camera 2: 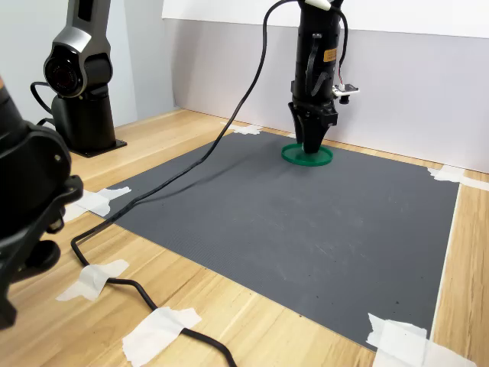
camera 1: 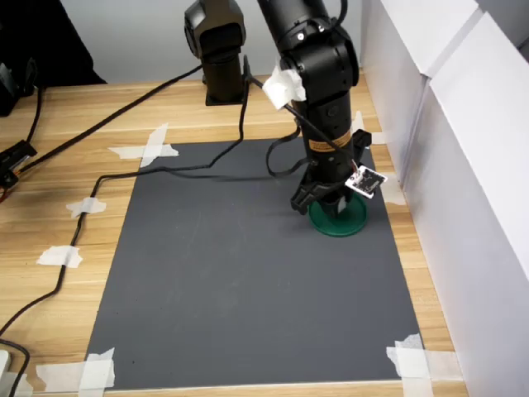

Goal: Grasp a white terminal and put it on the green lid.

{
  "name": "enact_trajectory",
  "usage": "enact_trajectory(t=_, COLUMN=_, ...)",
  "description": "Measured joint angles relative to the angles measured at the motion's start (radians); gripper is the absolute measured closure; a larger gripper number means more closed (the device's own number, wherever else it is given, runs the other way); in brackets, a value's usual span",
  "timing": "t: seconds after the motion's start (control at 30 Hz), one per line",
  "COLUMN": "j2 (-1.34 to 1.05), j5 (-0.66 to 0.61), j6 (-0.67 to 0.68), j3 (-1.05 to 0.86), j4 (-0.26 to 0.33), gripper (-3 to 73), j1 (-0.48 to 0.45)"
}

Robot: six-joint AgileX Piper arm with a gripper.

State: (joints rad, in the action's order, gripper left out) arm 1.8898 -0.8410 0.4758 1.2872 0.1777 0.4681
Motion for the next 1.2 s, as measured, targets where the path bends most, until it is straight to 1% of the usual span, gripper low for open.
enact_trajectory(t=0.07, j2=0.001, j5=0.0, j6=0.003, j3=0.0, j4=-0.001, gripper=37.4, j1=0.0)
enact_trajectory(t=0.13, j2=0.001, j5=0.001, j6=0.003, j3=0.0, j4=0.0, gripper=34.7, j1=0.0)
enact_trajectory(t=0.2, j2=0.001, j5=0.002, j6=-0.002, j3=0.0, j4=0.01, gripper=28.0, j1=0.0)
enact_trajectory(t=0.3, j2=-0.016, j5=0.009, j6=-0.027, j3=0.0, j4=0.022, gripper=14.6, j1=0.0)
enact_trajectory(t=0.37, j2=-0.049, j5=0.019, j6=-0.05, j3=0.0, j4=0.025, gripper=7.8, j1=0.0)
enact_trajectory(t=0.43, j2=-0.098, j5=0.021, j6=-0.069, j3=-0.002, j4=0.029, gripper=4.6, j1=-0.001)
enact_trajectory(t=0.5, j2=-0.174, j5=0.035, j6=-0.08, j3=-0.026, j4=0.044, gripper=4.8, j1=-0.012)
enact_trajectory(t=0.57, j2=-0.26, j5=0.084, j6=-0.088, j3=-0.073, j4=0.051, gripper=8.5, j1=-0.037)
enact_trajectory(t=0.67, j2=-0.422, j5=0.19, j6=-0.098, j3=-0.187, j4=0.05, gripper=21.6, j1=-0.117)
enact_trajectory(t=0.8, j2=-0.646, j5=0.396, j6=-0.101, j3=-0.356, j4=0.045, gripper=46.6, j1=-0.278)
enact_trajectory(t=0.9, j2=-0.814, j5=0.56, j6=-0.103, j3=-0.506, j4=0.045, gripper=62.0, j1=-0.386)
enact_trajectory(t=0.97, j2=-0.912, j5=0.646, j6=-0.105, j3=-0.606, j4=0.051, gripper=67.3, j1=-0.444)
enact_trajectory(t=1.0, j2=-0.966, j5=0.685, j6=-0.108, j3=-0.664, j4=0.056, gripper=68.8, j1=-0.473)
enact_trajectory(t=1.13, j2=-1.171, j5=0.81, j6=-0.122, j3=-0.881, j4=0.074, gripper=70.7, j1=-0.557)
enact_trajectory(t=1.2, j2=-1.254, j5=0.841, j6=-0.123, j3=-0.981, j4=0.078, gripper=70.8, j1=-0.576)
